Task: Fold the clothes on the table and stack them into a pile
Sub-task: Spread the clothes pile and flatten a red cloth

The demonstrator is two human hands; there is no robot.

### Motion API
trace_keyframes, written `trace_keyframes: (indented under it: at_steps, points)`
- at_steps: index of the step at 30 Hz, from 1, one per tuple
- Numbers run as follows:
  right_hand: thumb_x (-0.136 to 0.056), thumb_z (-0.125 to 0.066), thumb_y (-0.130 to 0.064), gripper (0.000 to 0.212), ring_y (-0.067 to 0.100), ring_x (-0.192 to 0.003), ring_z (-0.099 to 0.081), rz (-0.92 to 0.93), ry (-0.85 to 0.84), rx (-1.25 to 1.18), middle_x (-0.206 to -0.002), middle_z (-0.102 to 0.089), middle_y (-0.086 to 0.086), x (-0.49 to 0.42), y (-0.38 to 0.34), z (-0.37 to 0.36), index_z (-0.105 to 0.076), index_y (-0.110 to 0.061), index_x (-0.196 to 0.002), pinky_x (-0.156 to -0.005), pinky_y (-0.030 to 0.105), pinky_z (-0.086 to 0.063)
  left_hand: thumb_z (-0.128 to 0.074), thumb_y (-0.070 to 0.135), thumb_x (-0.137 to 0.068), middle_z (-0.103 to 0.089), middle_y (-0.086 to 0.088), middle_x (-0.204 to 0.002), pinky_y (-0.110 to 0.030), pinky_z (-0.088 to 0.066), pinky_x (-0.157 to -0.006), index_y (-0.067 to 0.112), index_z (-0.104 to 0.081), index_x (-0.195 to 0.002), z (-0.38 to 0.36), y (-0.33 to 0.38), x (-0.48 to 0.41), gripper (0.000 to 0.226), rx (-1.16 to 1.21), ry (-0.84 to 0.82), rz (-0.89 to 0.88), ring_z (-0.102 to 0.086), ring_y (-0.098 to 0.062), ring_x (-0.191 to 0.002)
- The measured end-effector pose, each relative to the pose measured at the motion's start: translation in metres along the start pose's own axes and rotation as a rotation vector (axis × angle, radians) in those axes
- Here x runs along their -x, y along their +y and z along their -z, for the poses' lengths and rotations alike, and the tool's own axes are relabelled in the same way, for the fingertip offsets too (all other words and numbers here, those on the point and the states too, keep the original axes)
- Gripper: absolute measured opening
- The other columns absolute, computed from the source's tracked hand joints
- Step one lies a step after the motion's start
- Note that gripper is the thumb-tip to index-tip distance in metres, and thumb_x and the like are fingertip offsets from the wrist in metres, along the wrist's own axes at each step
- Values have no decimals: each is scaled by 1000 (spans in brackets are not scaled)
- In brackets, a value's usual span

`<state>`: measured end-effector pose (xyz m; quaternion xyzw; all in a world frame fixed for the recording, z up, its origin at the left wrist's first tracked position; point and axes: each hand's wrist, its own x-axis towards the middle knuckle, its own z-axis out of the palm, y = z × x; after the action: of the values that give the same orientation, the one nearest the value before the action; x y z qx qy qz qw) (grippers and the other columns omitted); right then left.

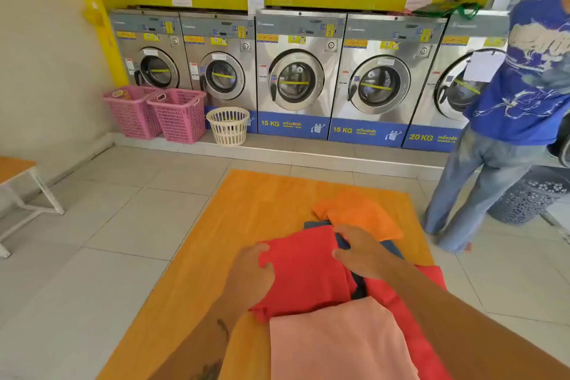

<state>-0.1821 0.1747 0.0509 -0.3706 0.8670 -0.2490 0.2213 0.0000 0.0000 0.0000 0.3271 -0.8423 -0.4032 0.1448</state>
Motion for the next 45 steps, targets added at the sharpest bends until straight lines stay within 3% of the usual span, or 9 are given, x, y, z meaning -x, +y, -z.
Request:
trace_keyframes:
  at_steps: [6,12,18,23,26,31,39,42,45]
  points:
    - [-91,-57,-34,76,35,-138,-37,-380,3,52,-154,-27,14,-18,18,-54,-18,-18,-155,-111,46,-35,-51,34,-90,-18,-1,-161,-36,-24,-117,25,-28,-153,-24,-61,-19,67,-63,-259,92,-25,-22,-144]
    - [-90,-63,-31,88,34,-130,-44,-450,67,-50,-139,-37,16,-30,3,-79,-4,-40,-155,-105,38,-36,-50,44,-84,-2,-1,-164,-41,-15,-120,30,-12,-155,-40,-67,-46,82,-67,-290,116,-6,-25,-149]
    - [-82,-69,-12,80,18,-115,-52,-497,162,-298,-142,-47,4,-33,-13,-83,-34,-42,-148,-98,30,-43,-62,26,-86,-8,-2,-162,-31,-25,-116,31,-24,-152,-47,-70,-56,76,117,-284,54,-14,-20,-148]
    - [-75,-72,-4,70,22,-116,-56,-450,262,-448,-138,-53,3,-53,-40,-88,-57,-37,-135,-100,45,-48,-59,1,-81,-40,6,-142,0,-29,-93,30,-47,-141,-24,-71,-80,68,358,-289,38,-40,-3,-125]
    - [-74,-72,-7,68,17,-112,-58,-362,261,-457,-134,-55,-4,-73,-56,-91,-59,-42,-131,-95,39,-51,-58,-2,-80,-47,13,-134,-14,-42,-96,33,-54,-135,8,-81,-105,65,402,-206,25,-48,-4,-122]
    - [-83,-70,-11,65,6,-103,-58,-288,254,-516,-126,-51,-14,-131,-73,-101,-51,-48,-134,-84,31,-55,-58,6,-85,-39,25,-130,7,-30,-81,40,-53,-132,63,-97,-170,58,264,-18,-100,-34,24,-113]
    - [-85,-67,-12,61,1,-91,-55,-253,380,-443,-127,-54,-4,-266,-78,-103,-47,-41,-134,-69,16,-45,-55,8,-86,-37,20,-134,5,-20,-91,29,-52,-136,70,-100,-298,54,70,96,-263,-34,8,-118]
    - [-86,-63,-18,67,12,-96,-53,-278,357,-248,-137,-50,4,-304,-69,-90,-37,-35,-145,-80,24,-44,-53,10,-91,-31,12,-150,-10,-21,-108,26,-44,-144,57,-104,-337,56,7,84,-283,-31,-3,-133]
    - [-85,-57,-30,82,33,-129,-45,-400,144,21,-155,-27,12,-322,-54,-94,-15,-28,-155,-101,39,-43,-49,24,-96,-6,3,-164,-34,-18,-120,24,-21,-155,38,-127,-356,65,-240,-76,-208,-10,-20,-149]
